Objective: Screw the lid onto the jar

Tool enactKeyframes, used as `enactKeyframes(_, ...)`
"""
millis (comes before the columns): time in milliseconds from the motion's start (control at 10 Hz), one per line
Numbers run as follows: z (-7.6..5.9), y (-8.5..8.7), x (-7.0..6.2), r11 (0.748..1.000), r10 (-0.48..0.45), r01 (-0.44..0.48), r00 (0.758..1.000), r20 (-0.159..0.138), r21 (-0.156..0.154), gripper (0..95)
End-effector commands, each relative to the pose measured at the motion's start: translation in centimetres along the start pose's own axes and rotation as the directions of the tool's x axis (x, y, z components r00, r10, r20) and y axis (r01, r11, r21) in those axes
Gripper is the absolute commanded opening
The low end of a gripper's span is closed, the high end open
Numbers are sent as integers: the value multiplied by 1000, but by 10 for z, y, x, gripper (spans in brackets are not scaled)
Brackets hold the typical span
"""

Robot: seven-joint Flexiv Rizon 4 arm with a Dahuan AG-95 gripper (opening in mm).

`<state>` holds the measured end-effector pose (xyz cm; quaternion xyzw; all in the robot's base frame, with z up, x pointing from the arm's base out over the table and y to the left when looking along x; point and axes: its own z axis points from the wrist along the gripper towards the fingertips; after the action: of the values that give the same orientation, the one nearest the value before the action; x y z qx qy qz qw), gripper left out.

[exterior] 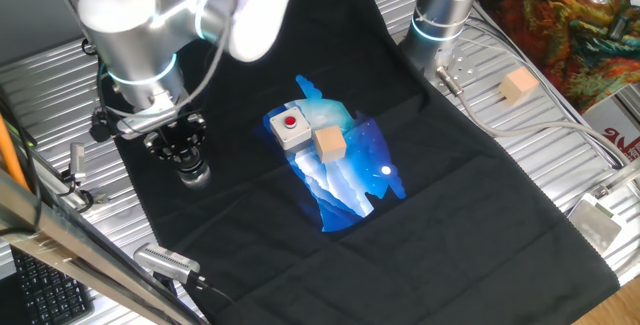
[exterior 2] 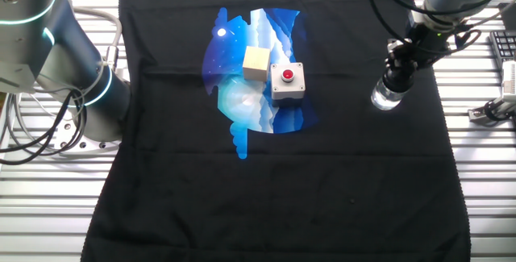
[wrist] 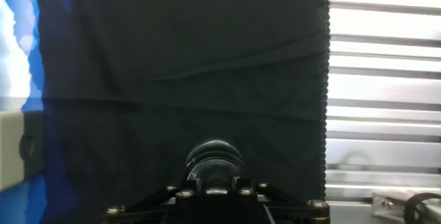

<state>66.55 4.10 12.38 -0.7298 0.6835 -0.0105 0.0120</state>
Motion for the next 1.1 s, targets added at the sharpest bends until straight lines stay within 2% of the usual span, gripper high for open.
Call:
enactKeyframes(100,0,2,1,1000,2,-2,1000,-5,7,0)
enactKeyframes(200,0,2,1,1000,4,-4,1000,4,10,0)
enactKeyframes(400,0,2,1,1000,16,-16,1000,2,-4,0)
enactKeyframes(700,0,2,1,1000,26,-26,1000,3,1,0)
enactKeyframes(900,0,2,1,999,37,-37,999,2,-9,0)
enactKeyframes(1100,0,2,1,999,49,-49,999,5,-1,0)
